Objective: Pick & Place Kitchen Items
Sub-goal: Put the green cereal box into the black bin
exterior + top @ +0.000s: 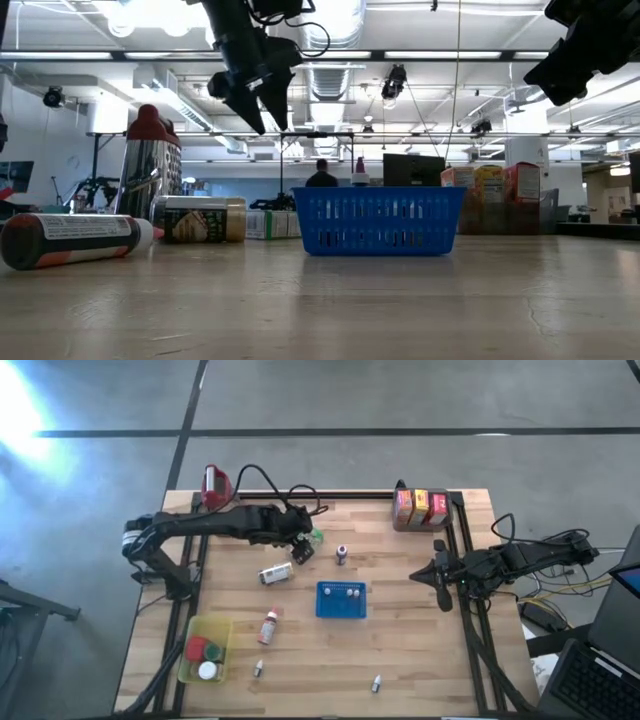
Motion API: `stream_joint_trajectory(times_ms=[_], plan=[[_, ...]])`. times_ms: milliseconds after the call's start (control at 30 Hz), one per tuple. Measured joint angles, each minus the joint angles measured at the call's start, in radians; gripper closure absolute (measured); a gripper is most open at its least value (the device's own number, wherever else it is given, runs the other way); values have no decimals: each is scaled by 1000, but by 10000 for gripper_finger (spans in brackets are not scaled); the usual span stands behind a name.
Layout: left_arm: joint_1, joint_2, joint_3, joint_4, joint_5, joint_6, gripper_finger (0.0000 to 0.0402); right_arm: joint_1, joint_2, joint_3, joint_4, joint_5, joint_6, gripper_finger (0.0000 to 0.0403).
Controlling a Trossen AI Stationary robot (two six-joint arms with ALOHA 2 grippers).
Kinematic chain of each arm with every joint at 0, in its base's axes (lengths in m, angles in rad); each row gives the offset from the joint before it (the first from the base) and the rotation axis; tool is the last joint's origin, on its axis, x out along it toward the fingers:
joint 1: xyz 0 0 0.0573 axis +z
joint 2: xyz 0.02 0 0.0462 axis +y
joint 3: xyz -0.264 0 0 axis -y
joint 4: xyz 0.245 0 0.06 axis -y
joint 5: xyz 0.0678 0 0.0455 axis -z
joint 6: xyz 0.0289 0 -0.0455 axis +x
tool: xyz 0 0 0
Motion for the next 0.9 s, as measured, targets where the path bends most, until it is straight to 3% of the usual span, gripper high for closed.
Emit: stream_joint_trajectory(times_ms=[100,333,500,567,767,900], plan=[[0,0,0,2,3,-83,72,0,0,0,0,0,0,394],[-25,0,0,19,-62,14,43,0,0,0,0,0,-2,394],[-25,0,0,10,-122,17,39,0,-26,1,14,-173,-51,394],[-25,1,0,9,-122,12,40,0,-29,2,14,-191,-48,394],[-25,1,0,12,-122,12,41,0,-20,2,9,-185,-47,394],[-25,1,0,18,-122,12,41,0,-7,2,7,-30,-47,394]])
